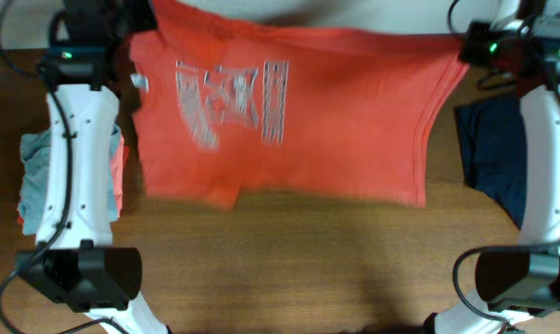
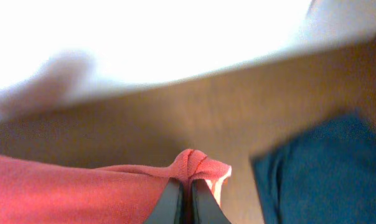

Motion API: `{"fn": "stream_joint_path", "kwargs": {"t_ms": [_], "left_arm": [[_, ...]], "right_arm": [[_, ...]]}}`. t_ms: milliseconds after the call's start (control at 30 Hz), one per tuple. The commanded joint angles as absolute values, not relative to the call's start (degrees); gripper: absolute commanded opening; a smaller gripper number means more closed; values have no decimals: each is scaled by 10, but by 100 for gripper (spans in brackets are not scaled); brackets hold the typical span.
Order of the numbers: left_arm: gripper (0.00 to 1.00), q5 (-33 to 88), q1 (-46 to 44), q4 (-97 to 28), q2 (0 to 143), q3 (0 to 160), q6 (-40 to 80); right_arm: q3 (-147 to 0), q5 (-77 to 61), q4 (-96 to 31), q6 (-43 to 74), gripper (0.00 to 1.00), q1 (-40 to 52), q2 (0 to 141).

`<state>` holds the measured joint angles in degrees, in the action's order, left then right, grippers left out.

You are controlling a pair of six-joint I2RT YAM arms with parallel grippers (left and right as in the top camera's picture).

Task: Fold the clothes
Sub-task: 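Lift the t-shirt with both grippers and shake it out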

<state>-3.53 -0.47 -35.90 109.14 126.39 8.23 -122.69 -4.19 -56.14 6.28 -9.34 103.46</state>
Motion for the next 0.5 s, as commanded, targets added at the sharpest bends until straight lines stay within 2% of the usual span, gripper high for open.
{"fn": "stream_joint_path", "kwargs": {"t_ms": [0, 133, 233, 367, 467], "left_arm": [[0, -37, 27, -378, 1059, 1394, 57], [0, 8, 31, -505, 1059, 1442, 57], [0, 31, 20, -672, 1072, 1435, 57], [0, 30, 11, -834, 1112, 1417, 57], [1, 30, 11, -916, 1152, 1389, 57]], "right_arm": [[-1329, -39, -578, 69, 4, -94, 1006], [-1349, -39, -645, 47, 4, -94, 1008], [-1328, -29, -750, 17, 4, -94, 1024], [-1268, -17, -833, -2, 4, -94, 1048], [-1196, -15, -849, -16, 4, -94, 1059]]}}
